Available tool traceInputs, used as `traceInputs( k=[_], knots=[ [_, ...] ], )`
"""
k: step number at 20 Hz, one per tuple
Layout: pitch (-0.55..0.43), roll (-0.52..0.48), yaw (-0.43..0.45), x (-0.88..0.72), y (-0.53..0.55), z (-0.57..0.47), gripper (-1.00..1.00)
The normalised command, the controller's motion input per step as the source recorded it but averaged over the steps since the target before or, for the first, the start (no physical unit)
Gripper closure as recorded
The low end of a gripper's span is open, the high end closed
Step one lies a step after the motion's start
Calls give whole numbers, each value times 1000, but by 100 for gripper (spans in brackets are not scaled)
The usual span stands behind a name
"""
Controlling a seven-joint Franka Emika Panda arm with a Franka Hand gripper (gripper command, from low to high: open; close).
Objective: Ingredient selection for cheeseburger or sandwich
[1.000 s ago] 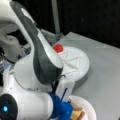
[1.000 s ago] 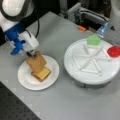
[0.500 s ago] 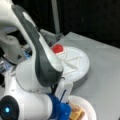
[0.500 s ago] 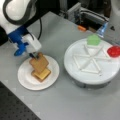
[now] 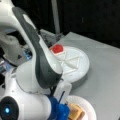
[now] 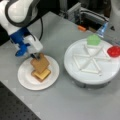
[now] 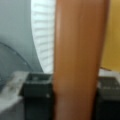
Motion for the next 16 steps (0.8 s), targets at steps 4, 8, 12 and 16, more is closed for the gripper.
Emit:
traceInputs(
  k=[4,8,12,16],
  knots=[
    [-161,-178,-24,-215,194,-22,100],
    [-153,-163,-26,-204,206,19,100],
    [-144,-157,-30,-196,236,49,100],
    [-141,-145,-36,-178,272,48,100]
  ],
)
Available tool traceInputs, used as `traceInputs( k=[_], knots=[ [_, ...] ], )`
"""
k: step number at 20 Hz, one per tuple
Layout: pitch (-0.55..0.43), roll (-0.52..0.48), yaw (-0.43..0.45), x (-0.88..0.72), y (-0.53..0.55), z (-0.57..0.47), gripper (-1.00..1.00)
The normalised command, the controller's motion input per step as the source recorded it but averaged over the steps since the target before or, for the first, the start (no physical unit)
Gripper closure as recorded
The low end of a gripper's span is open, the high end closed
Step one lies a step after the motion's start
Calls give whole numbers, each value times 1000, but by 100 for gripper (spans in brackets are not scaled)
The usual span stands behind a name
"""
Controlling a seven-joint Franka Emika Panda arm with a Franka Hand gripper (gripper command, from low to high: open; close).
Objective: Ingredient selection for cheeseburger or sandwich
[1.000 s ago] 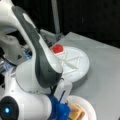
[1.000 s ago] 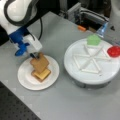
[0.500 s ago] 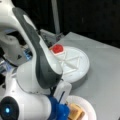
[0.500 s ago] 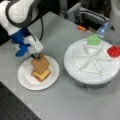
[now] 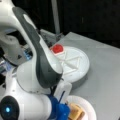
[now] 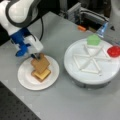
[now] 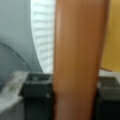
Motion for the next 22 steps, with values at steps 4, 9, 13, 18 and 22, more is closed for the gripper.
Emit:
traceInputs(
  k=[4,9,13,18,22],
  knots=[
    [-145,-137,-44,-130,296,44,100],
    [-145,-139,-63,-104,276,35,100],
    [-144,-142,-68,-107,223,19,100],
    [-139,-132,-56,-105,161,14,100],
    [-144,-124,-55,-86,140,4,100]
  ],
)
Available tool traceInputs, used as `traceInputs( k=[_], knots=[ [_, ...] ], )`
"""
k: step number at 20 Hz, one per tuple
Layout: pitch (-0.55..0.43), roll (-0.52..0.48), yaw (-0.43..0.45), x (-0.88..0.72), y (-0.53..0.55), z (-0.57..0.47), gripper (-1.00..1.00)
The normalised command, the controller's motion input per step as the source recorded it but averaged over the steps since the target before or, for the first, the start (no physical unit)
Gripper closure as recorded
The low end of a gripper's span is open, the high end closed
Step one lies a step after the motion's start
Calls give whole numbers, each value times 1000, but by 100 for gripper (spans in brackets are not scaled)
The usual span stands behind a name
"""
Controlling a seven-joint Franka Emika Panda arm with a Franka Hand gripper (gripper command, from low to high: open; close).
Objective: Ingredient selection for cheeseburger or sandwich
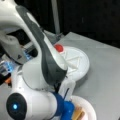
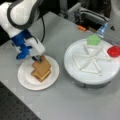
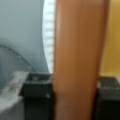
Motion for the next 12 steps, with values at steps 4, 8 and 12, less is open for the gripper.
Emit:
traceInputs(
  k=[4,8,12],
  knots=[
    [-149,-112,-50,-63,122,-11,100],
    [-151,-96,-44,-49,122,-26,100],
    [-147,-82,-38,-48,110,-46,100]
  ],
)
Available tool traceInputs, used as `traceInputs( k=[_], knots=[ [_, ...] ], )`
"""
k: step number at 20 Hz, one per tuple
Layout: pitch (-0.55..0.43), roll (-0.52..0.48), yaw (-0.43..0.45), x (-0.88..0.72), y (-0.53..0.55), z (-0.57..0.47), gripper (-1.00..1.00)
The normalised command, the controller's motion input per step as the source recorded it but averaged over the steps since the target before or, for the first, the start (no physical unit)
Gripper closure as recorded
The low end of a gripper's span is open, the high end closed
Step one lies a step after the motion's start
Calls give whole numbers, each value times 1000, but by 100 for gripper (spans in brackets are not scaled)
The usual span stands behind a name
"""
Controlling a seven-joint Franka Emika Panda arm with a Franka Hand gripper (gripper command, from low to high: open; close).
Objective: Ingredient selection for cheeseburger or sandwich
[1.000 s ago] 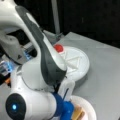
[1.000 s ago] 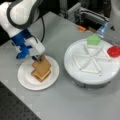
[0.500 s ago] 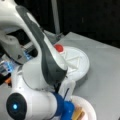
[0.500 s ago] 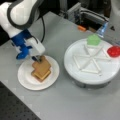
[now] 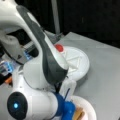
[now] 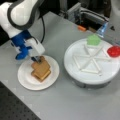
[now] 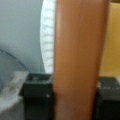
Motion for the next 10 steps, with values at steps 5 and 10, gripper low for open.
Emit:
traceInputs(
  k=[5,10],
  knots=[
    [-138,-70,-26,-61,77,-55,100],
    [-138,-57,5,-78,36,-65,100]
  ],
)
